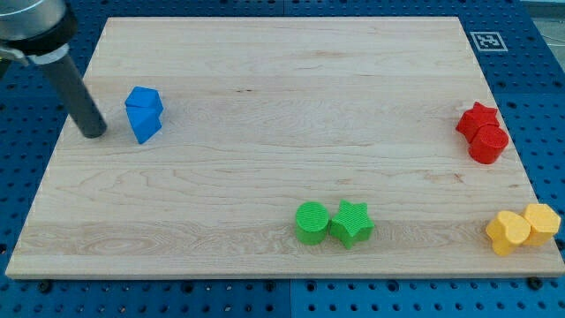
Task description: Put the blue cube diagonally top left to the blue triangle
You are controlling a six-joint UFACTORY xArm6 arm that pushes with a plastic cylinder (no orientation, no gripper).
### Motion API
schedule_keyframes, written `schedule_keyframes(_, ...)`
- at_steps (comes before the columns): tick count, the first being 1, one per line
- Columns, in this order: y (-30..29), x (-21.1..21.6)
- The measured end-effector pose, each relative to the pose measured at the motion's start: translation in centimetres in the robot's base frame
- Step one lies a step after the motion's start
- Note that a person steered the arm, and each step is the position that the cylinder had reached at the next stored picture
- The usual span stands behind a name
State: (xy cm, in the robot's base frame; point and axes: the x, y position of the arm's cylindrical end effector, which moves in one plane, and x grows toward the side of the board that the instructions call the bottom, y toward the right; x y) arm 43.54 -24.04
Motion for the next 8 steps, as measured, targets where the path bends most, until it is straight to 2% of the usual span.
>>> schedule_keyframes(2, 12.6, 0.0)
schedule_keyframes(3, 16.5, 0.1)
schedule_keyframes(4, 13.0, 1.5)
schedule_keyframes(5, 5.3, 2.8)
schedule_keyframes(6, 1.2, 0.4)
schedule_keyframes(7, 2.0, -2.8)
schedule_keyframes(8, 7.9, -3.0)
